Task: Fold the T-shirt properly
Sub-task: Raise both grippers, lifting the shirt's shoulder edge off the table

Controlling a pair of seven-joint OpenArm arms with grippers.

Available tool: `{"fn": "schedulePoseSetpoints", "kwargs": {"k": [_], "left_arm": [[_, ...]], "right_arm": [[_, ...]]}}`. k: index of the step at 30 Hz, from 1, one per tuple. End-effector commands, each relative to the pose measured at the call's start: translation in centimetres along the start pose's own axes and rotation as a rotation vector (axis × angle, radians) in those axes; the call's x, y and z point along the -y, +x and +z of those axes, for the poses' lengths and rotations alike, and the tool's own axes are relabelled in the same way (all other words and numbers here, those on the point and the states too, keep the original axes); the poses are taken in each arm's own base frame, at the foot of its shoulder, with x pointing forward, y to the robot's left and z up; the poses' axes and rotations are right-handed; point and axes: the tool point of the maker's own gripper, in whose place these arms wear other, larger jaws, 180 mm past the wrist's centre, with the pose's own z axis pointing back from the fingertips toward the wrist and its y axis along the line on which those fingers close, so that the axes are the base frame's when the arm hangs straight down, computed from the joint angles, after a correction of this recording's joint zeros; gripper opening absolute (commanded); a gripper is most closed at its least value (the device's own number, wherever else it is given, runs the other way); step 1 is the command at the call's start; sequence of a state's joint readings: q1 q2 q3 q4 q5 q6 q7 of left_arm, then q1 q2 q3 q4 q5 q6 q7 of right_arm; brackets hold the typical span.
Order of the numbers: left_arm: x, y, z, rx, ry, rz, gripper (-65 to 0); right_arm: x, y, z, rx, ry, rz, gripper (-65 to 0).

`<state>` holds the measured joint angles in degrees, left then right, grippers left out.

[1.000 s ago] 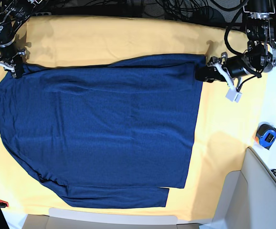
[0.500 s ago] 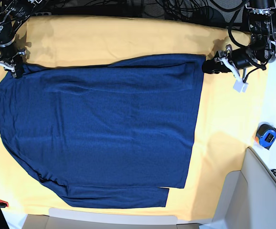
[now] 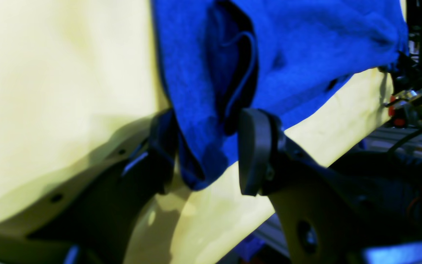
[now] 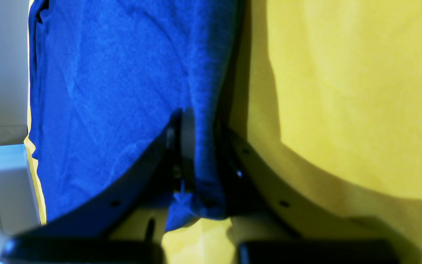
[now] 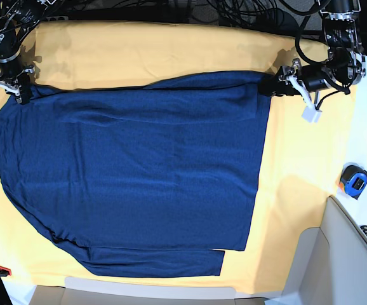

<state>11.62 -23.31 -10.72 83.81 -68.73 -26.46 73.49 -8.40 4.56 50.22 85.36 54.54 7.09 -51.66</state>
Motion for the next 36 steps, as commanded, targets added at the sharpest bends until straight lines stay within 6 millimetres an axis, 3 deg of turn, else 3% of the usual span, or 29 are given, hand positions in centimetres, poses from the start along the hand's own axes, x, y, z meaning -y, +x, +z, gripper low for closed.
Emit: {"fn": "schedulePoseSetpoints", "kwargs": {"k": [1, 7, 15, 25, 30, 36], "left_arm": [[-0.2, 0.1, 0.2, -0.031, 0.023, -0.021, -37.4], [0.1, 0.1, -0.2, -0.043, 0.013, -0.029, -36.4], [0.8, -0.6, -1.1, -0.069, -0.006, -0.041, -25.9], [1.5, -1.2, -2.1, -0.069, -0.03, -0.023, -26.7], [1.6, -1.3, -2.1, -0.07, -0.031, -0.021, -38.5], [1.4, -2.0, -2.1, -0.08, -0.029, -0.012, -62.2]], "right_arm": [[-0.6, 0.7, 0.1, 0.016, 0.017, 0.015, -61.6], [-0.3, 0.6, 0.3, 0.012, 0.01, 0.016, -61.6], [-0.1, 0.5, 0.4, 0.01, 0.005, 0.017, -61.6], [0.6, 0.2, 0.7, 0.002, -0.01, 0.019, -61.8], [1.0, 0.0, 0.9, -0.005, -0.02, 0.02, -62.0], [1.1, 0.1, 1.0, -0.004, -0.023, 0.025, -65.0]]}}
